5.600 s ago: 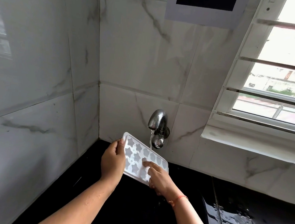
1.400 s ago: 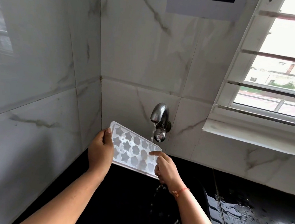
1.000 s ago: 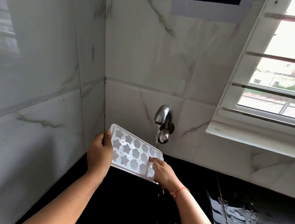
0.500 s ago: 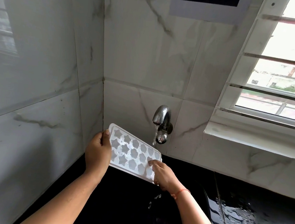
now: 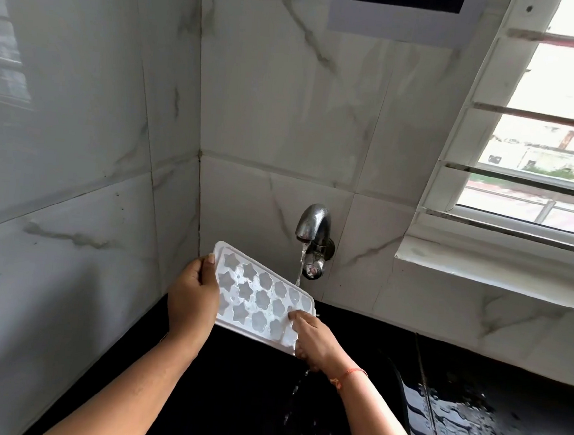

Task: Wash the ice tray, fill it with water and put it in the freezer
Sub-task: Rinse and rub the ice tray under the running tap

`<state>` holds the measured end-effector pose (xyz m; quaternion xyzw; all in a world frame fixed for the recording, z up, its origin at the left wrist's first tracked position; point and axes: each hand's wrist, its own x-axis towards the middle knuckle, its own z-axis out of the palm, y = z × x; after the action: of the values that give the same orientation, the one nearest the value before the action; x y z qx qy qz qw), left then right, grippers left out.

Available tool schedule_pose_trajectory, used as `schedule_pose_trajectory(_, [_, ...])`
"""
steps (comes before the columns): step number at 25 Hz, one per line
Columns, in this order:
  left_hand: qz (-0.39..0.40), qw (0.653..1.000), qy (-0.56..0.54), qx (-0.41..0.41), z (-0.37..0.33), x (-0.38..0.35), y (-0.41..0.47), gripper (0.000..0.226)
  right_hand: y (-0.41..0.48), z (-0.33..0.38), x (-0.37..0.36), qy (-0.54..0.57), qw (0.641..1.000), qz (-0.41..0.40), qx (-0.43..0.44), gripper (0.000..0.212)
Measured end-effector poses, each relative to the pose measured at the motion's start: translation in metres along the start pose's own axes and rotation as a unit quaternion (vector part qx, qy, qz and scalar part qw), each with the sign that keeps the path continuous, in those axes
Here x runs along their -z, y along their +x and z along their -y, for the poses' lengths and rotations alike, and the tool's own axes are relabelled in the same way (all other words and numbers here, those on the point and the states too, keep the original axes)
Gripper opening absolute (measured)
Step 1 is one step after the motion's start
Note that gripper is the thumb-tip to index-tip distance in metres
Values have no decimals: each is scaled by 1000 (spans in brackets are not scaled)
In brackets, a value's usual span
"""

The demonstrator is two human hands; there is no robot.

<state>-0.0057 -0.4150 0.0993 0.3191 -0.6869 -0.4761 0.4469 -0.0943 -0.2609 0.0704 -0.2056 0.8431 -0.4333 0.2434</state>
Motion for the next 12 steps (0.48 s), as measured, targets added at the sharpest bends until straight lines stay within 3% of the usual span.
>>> schedule_pose_trajectory(6, [-5, 1000, 6, 4, 2, 2, 3, 33, -2, -1, 2, 41, 999, -10, -6, 33])
schedule_pose_trajectory(9, [-1, 1000, 13, 7, 3, 4, 2, 33, -3, -1, -3, 29, 1000, -2, -6, 26])
schedule_pose_trajectory(12, [2, 1000, 12, 7, 3, 3, 2, 32, 0, 0, -5, 10, 1000, -4, 1, 32])
